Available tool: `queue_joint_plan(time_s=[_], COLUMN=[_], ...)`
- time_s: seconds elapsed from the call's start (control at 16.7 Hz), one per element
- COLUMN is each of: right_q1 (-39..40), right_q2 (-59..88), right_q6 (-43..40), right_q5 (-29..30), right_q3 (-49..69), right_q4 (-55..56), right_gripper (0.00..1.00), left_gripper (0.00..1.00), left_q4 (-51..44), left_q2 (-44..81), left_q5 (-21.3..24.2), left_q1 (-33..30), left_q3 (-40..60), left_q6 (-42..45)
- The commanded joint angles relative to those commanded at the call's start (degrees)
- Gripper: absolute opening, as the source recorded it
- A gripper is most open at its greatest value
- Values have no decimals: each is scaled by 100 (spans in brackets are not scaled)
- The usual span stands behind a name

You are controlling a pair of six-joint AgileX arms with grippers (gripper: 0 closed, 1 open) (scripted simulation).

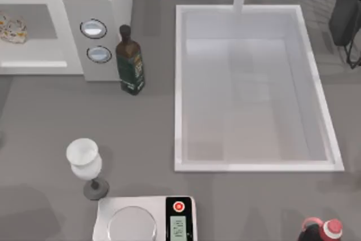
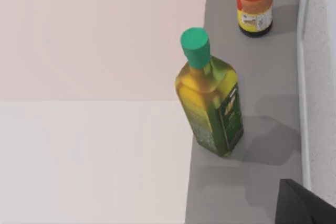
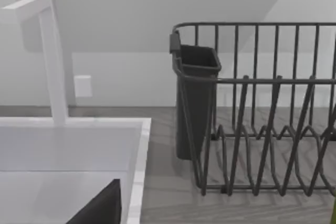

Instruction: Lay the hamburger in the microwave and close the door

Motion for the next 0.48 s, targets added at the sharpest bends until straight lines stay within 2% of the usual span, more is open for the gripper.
queue_joint_plan(time_s=[0.24,0.48], right_q1=[0,0], right_q2=[0,0], right_q6=[0,0], right_q5=[0,0], right_q3=[0,0], right_q4=[0,0], right_gripper=[100,100], left_gripper=[0,0], left_q4=[-991,-1654], left_q2=[1615,2730], left_q5=[634,1085], left_q1=[651,1018], left_q3=[1350,2338], left_q6=[837,1336])
